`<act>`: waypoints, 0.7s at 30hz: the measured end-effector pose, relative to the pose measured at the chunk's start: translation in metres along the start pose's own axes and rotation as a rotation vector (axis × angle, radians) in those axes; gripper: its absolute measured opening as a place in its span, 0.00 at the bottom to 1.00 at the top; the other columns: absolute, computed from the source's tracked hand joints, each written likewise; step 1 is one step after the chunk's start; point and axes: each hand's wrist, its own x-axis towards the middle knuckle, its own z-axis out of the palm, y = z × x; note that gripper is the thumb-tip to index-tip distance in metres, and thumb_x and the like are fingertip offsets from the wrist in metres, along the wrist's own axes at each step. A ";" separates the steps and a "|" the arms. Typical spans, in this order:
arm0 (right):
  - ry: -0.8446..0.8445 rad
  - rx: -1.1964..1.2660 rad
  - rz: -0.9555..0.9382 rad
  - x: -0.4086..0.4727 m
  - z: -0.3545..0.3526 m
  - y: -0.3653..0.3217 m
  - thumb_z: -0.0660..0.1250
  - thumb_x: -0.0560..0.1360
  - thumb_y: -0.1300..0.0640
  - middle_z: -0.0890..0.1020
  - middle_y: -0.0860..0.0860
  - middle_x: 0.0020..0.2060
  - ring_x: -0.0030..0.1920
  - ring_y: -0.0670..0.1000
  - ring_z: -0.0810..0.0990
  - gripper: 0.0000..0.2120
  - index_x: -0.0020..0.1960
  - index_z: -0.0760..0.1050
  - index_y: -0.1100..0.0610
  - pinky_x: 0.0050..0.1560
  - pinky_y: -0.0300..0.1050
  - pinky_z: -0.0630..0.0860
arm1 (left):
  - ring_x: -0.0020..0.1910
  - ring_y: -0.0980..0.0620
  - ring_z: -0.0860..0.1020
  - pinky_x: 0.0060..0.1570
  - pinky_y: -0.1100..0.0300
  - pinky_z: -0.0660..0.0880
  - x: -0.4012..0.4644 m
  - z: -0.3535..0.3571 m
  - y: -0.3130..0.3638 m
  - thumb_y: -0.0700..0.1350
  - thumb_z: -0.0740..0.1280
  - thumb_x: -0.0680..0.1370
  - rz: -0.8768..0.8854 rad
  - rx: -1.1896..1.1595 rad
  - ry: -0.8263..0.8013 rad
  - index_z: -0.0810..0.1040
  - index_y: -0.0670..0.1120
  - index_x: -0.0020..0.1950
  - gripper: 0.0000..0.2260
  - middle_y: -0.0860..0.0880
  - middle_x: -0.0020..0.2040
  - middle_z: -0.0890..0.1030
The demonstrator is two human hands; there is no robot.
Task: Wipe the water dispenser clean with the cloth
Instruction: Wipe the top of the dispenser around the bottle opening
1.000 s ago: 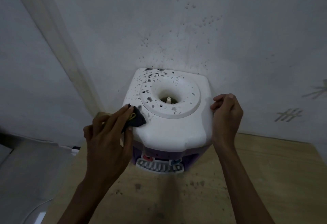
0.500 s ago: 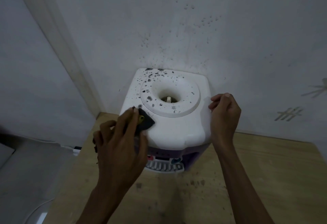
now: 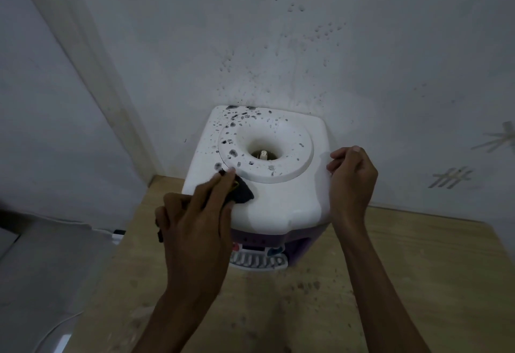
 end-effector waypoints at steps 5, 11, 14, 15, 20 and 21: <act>-0.010 0.016 0.028 0.001 -0.001 0.000 0.54 0.84 0.57 0.79 0.49 0.32 0.35 0.46 0.76 0.18 0.42 0.78 0.60 0.39 0.42 0.72 | 0.51 0.45 0.69 0.50 0.52 0.62 0.001 0.001 -0.002 0.46 0.67 0.80 0.123 -0.024 0.008 0.82 0.53 0.67 0.15 0.55 0.67 0.81; -0.010 0.011 0.028 0.001 -0.002 0.000 0.54 0.83 0.57 0.78 0.47 0.31 0.34 0.44 0.76 0.18 0.41 0.77 0.59 0.37 0.38 0.71 | 0.51 0.46 0.71 0.48 0.53 0.61 -0.005 -0.001 0.009 0.44 0.68 0.79 0.194 0.000 -0.009 0.82 0.52 0.67 0.17 0.56 0.68 0.80; -0.007 0.009 0.025 0.001 -0.001 0.000 0.54 0.83 0.57 0.78 0.46 0.31 0.34 0.44 0.76 0.18 0.41 0.78 0.59 0.37 0.38 0.71 | 0.51 0.47 0.69 0.49 0.55 0.58 0.010 -0.003 -0.001 0.46 0.67 0.80 0.078 -0.031 -0.010 0.82 0.53 0.66 0.15 0.57 0.67 0.81; -0.001 0.006 0.026 0.001 -0.001 0.001 0.54 0.83 0.57 0.78 0.45 0.30 0.35 0.44 0.76 0.18 0.41 0.78 0.59 0.38 0.38 0.72 | 0.52 0.47 0.69 0.50 0.55 0.58 0.013 -0.003 -0.001 0.46 0.67 0.80 0.054 -0.038 -0.011 0.82 0.53 0.66 0.15 0.57 0.67 0.81; -0.014 0.011 0.035 0.002 -0.002 0.000 0.54 0.83 0.58 0.78 0.45 0.30 0.34 0.44 0.76 0.18 0.41 0.78 0.59 0.39 0.43 0.73 | 0.52 0.47 0.70 0.49 0.55 0.58 0.005 -0.004 -0.007 0.50 0.68 0.79 0.168 -0.037 -0.052 0.80 0.55 0.69 0.17 0.59 0.69 0.78; -0.011 0.014 0.039 0.002 -0.002 0.001 0.54 0.83 0.58 0.78 0.45 0.30 0.34 0.44 0.76 0.18 0.41 0.78 0.59 0.40 0.43 0.73 | 0.53 0.46 0.70 0.49 0.53 0.59 0.011 -0.006 -0.015 0.50 0.67 0.80 0.126 -0.031 -0.055 0.80 0.55 0.69 0.17 0.58 0.69 0.79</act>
